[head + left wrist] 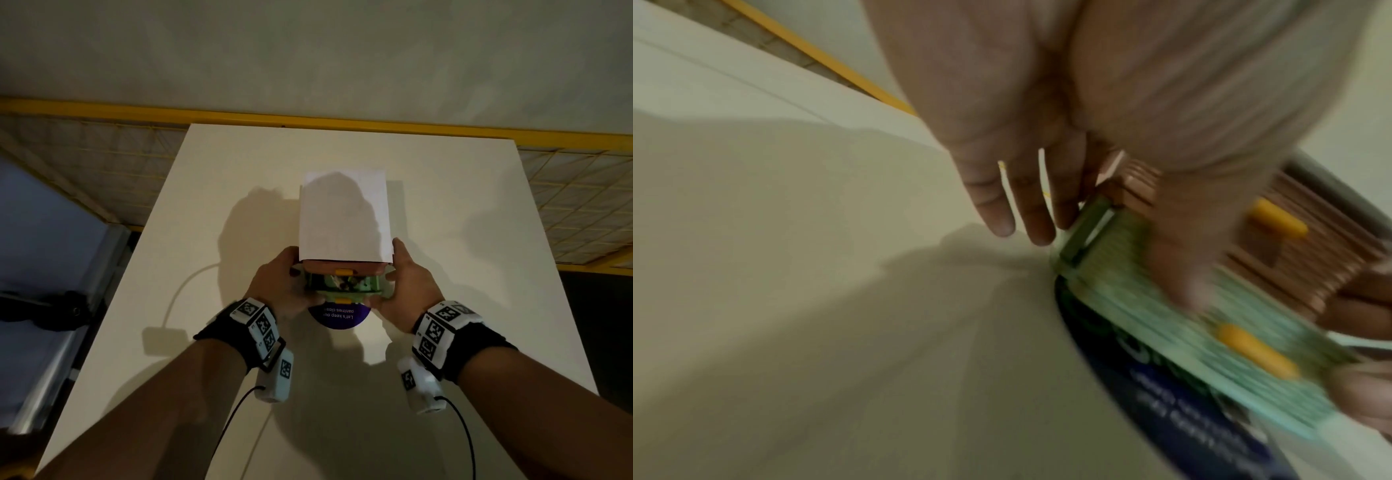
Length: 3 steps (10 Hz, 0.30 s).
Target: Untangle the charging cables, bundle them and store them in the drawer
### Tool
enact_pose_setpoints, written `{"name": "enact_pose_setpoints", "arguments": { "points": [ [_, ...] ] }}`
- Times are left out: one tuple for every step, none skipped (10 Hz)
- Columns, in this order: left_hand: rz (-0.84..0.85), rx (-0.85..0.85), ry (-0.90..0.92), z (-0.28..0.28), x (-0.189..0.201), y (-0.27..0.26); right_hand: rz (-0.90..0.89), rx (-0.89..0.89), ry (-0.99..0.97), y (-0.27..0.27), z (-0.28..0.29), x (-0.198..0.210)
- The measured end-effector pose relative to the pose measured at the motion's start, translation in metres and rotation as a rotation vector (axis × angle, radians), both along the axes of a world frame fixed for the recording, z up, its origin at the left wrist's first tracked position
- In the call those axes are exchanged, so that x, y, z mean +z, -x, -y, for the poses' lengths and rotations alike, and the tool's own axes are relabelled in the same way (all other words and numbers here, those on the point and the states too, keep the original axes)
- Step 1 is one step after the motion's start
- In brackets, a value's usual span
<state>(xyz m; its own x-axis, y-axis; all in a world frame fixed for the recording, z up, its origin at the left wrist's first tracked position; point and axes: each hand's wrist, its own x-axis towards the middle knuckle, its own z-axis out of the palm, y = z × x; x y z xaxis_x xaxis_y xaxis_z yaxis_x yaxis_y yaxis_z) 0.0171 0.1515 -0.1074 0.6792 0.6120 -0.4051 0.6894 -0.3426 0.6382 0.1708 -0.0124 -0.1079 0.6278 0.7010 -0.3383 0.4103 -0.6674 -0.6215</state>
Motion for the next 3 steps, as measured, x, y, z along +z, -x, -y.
{"name": "enact_pose_setpoints", "arguments": {
  "points": [
    [-0.031, 0.046, -0.119, -0.003, -0.001, -0.01, 0.052, -0.113, 0.012, -0.002, -0.007, -0.002],
    [-0.049, 0.068, -0.159, -0.003, -0.001, -0.017, 0.098, -0.144, 0.036, -0.004, -0.014, -0.002],
    [-0.076, 0.017, -0.092, 0.005, 0.011, -0.011, 0.048, -0.113, 0.043, -0.004, -0.006, 0.001]
  ]
}}
